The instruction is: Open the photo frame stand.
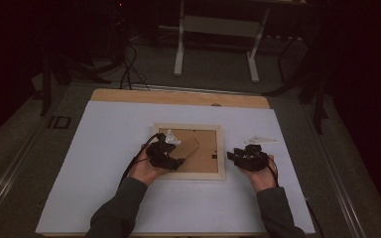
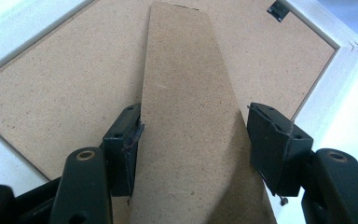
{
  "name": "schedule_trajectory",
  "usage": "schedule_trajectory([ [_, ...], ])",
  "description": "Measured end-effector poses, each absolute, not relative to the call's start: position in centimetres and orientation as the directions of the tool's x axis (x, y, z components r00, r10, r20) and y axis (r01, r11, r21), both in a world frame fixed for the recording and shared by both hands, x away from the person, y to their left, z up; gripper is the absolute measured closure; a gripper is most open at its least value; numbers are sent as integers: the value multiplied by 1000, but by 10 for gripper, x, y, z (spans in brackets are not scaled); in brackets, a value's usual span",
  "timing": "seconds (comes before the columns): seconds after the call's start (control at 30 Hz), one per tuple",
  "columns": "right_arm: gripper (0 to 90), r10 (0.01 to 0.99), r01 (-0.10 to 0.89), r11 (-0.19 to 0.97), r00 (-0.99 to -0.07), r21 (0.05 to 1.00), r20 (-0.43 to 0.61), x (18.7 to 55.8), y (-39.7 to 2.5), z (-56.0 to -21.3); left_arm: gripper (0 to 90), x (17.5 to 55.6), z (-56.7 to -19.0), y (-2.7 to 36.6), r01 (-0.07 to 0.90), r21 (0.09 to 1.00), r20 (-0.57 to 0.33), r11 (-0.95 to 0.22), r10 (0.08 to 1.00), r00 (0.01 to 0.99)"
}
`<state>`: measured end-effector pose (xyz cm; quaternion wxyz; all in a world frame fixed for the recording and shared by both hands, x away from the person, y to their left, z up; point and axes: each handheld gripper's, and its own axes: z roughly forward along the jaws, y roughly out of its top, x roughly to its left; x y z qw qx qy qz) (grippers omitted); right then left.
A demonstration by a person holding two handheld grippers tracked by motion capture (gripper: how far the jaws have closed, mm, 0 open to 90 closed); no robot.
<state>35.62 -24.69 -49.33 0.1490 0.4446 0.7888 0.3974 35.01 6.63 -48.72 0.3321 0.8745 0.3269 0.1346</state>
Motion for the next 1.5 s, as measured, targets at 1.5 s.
schedule_trajectory([
  [1.5, 561, 755, 657, 255, -593, 710, 278, 412, -226, -476, 402, 323, -484, 64, 232, 758, 298, -609, 640, 708],
])
